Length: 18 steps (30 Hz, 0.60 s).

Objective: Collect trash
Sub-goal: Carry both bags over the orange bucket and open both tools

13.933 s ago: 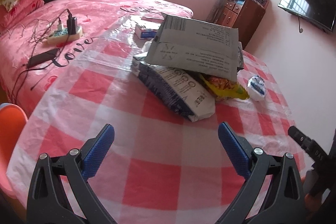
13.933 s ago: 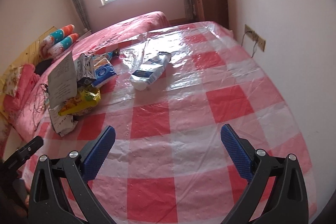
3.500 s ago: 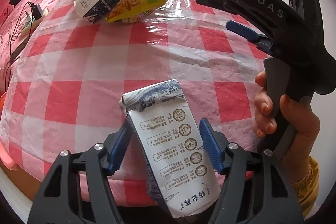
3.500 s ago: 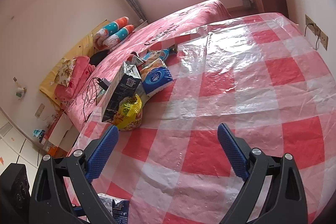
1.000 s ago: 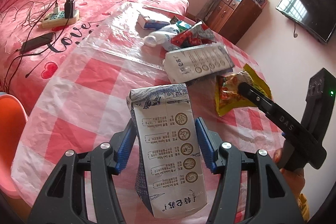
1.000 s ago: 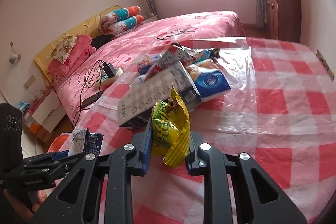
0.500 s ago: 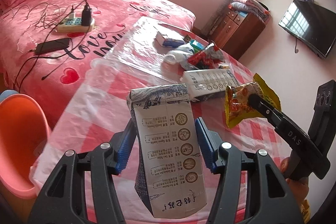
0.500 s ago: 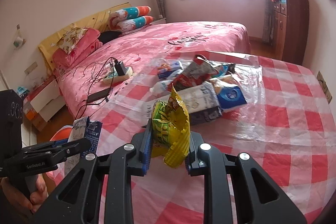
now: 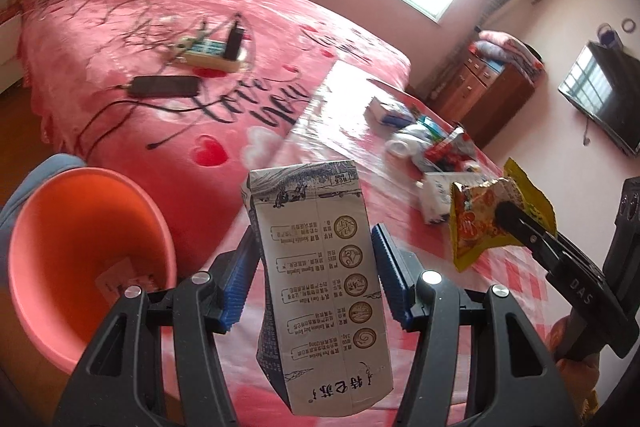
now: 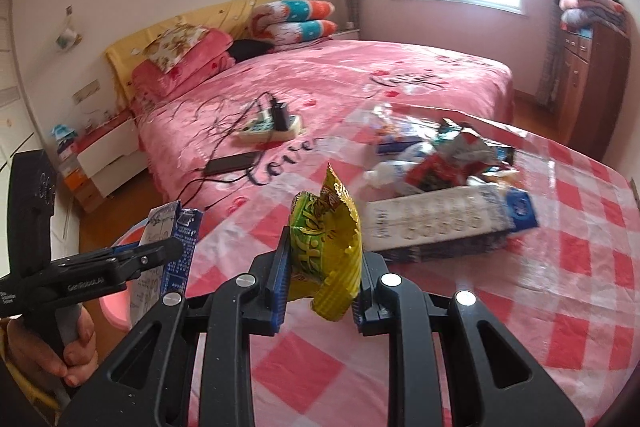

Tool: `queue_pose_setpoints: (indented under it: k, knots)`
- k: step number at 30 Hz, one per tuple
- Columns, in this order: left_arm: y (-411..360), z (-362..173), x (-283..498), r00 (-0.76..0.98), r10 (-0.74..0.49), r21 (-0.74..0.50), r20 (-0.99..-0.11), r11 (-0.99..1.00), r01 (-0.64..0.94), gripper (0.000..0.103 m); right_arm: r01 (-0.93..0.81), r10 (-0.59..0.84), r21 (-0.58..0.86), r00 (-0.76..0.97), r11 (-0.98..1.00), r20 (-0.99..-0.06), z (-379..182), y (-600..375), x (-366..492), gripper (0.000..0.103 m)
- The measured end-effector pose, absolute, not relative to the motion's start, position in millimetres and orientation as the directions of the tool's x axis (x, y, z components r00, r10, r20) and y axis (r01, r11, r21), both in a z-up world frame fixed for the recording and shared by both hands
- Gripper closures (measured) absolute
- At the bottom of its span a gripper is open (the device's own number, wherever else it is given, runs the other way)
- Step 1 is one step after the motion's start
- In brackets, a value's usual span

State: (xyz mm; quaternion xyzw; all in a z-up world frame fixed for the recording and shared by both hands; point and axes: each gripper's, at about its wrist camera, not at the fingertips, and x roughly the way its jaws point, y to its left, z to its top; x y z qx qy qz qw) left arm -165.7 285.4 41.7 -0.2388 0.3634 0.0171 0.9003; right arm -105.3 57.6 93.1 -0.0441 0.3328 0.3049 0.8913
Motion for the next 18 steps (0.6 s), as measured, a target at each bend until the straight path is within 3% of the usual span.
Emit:
queue_pose_setpoints:
  k: [18]
  knots:
    - [415.0, -1.9, -225.0, 0.691, 0.102, -0.378, -0.715, 0.775, -0.506, 0.045, -0.819, 0.654, 0.156, 0.310, 0.553, -0.690, 69.0, 216.9, -139.2, 0.077]
